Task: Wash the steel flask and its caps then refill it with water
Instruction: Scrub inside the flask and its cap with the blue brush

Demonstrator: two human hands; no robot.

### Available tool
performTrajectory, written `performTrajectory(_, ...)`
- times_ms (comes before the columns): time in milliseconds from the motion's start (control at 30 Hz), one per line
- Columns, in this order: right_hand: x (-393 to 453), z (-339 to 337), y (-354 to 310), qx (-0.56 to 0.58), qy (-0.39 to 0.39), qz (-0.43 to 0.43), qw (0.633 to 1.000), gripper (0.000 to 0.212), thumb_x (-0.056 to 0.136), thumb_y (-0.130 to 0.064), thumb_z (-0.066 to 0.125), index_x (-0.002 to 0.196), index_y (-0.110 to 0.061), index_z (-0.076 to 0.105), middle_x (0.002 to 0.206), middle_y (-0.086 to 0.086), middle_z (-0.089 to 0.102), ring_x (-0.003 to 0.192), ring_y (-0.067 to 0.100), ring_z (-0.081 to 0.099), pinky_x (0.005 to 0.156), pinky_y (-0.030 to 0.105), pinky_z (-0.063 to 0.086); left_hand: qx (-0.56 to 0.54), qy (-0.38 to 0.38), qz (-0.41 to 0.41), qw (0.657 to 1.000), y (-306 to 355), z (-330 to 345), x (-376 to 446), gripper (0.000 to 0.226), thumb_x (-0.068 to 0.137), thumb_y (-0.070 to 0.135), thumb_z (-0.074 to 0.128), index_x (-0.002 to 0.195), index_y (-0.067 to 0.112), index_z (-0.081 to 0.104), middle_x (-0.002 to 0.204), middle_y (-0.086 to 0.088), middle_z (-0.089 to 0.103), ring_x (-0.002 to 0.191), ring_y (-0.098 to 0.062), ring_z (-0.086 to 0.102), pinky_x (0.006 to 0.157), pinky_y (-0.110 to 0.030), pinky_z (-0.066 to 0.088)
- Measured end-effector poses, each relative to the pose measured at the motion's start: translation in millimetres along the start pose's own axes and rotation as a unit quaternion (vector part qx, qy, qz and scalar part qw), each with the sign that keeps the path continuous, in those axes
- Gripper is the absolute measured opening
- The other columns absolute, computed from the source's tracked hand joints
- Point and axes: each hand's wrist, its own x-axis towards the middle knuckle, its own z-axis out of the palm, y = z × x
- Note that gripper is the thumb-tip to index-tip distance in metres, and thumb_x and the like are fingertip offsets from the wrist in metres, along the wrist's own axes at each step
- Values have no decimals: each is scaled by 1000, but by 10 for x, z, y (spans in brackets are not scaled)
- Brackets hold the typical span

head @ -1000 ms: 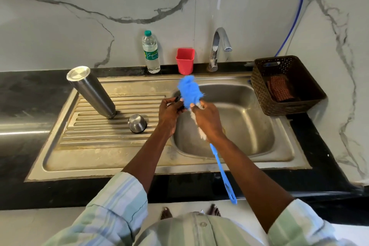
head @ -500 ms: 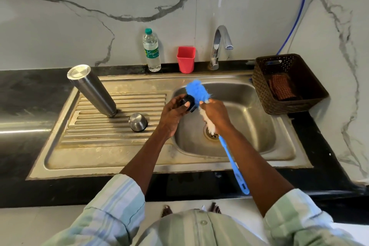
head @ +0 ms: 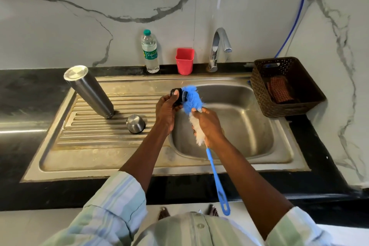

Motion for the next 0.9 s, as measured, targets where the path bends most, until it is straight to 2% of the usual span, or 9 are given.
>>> performTrajectory(200, 120, 42, -144, 85, 40, 37, 995, 11, 91, -22, 64, 84, -13, 65, 67, 11, 58, 49, 21, 49, 49, 28, 39, 141, 16, 71, 987, -232, -29, -73, 39, 79, 17, 83, 92, 16, 46, 87, -6, 54, 78, -16, 57, 66, -21, 51)
performTrajectory(300, 4, 150, -152, 48, 13, 5, 999, 12, 90, -22, 66, 81, -15, 65, 67, 9, 61, 52, 21, 52, 51, 29, 41, 117, 19, 64, 991, -239, -91, -58, 42, 76, 13, 78, 107, 18, 49, 96, -9, 68, 81, -21, 64, 69, -30, 53)
performTrajectory(367, -48, 231, -136, 12, 10, -27, 1000, 11, 90, -24, 65, 81, -18, 65, 70, 5, 63, 57, 20, 56, 56, 31, 44, 101, 10, 69, 992, -261, -87, -77, 36, 75, 7, 69, 108, 18, 59, 97, -9, 72, 85, -23, 68, 73, -33, 55)
performTrajectory(467, 115, 182, -195, -48, 59, -58, 995, 18, 86, -32, 63, 73, -19, 63, 69, 1, 64, 62, 21, 59, 65, 38, 54, 98, -40, 55, 993, -335, -21, -164, 26, 86, -4, 67, 104, 15, 67, 93, -4, 76, 84, -19, 70, 73, -29, 56)
performTrajectory(533, 242, 91, -223, -79, 65, -52, 993, 22, 79, -37, 60, 67, -20, 59, 69, 2, 63, 66, 26, 60, 73, 47, 56, 98, -53, 48, 993, -369, -54, -171, 24, 86, 3, 72, 108, 9, 68, 98, -9, 76, 88, -23, 70, 79, -36, 57)
performTrajectory(600, 281, 27, -202, -100, 67, -58, 991, 24, 80, -36, 59, 65, -18, 57, 66, 1, 62, 65, 26, 58, 71, 46, 54, 95, -60, 37, 993, -364, -91, -179, 30, 84, 9, 76, 113, 6, 68, 101, -14, 74, 90, -27, 69, 84, -42, 57)
performTrajectory(700, 199, -27, -108, -104, 64, -49, 991, 24, 82, -33, 60, 65, -17, 55, 60, 1, 59, 55, 23, 54, 58, 37, 46, 51, -49, 25, 997, -295, -112, -199, 14, 91, 6, 67, 105, 4, 68, 91, -10, 75, 82, -24, 70, 78, -36, 59)
performTrajectory(833, 125, -54, 115, -80, 21, 9, 997, 18, 83, -33, 64, 82, -15, 67, 68, 5, 64, 55, 23, 55, 56, 33, 45, -13, -15, 8, 1000, -127, -88, -155, 8, 96, 11, 63, 98, 3, 64, 87, -9, 73, 75, -21, 70, 64, -28, 59)
performTrajectory(900, 105, 6, 210, -74, 12, 8, 997, 43, 76, -47, 65, 104, -14, 67, 86, 5, 66, 64, 21, 60, 61, 33, 48, -16, -3, 11, 1000, -53, -78, -115, 7, 93, 12, 66, 98, 7, 65, 91, -9, 72, 79, -20, 69, 64, -28, 58)
